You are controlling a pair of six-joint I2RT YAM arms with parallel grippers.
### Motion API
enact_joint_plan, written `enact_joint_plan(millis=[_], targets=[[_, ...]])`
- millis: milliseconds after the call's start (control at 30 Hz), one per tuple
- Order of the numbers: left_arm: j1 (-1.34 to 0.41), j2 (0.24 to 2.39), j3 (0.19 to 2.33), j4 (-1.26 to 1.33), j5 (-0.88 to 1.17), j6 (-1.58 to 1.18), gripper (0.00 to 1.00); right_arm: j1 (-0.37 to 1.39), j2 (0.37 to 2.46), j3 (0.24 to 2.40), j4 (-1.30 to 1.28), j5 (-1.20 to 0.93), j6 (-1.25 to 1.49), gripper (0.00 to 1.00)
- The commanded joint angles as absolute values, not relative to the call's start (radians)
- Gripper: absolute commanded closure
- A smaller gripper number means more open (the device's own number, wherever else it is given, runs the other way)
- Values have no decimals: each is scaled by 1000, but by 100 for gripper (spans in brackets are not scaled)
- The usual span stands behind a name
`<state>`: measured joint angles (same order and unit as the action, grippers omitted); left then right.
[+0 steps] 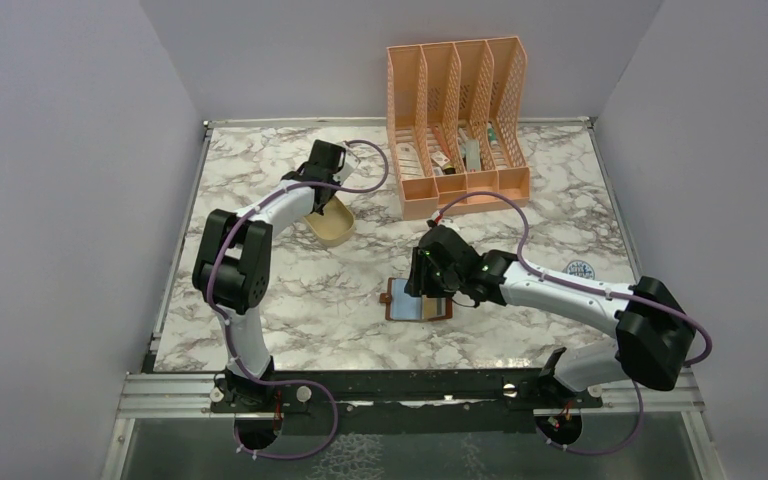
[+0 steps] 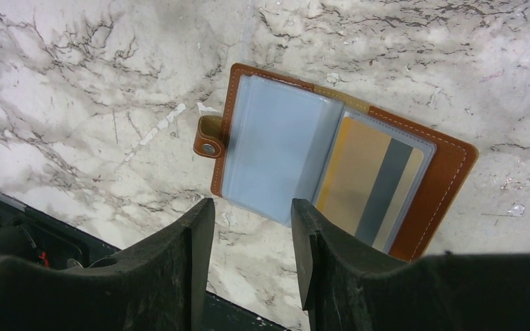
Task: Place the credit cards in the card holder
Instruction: Pick up the credit card from the storage box.
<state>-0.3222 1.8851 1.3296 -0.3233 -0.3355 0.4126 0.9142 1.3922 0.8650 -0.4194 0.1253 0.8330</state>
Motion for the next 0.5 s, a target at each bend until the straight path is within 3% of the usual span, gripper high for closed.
enact_joint_plan(millis=[0,300,467], targets=[[-322,1855,1384,-319,-387,414,85,914,1360,866,-433,119,829,54],[-328,1831,1397,-370,-335,376,100,913,1326,869,-455,138,821,54],[-334,1809,1422,-439,-290,319,100,914,1282,867,-456,136,822,54]])
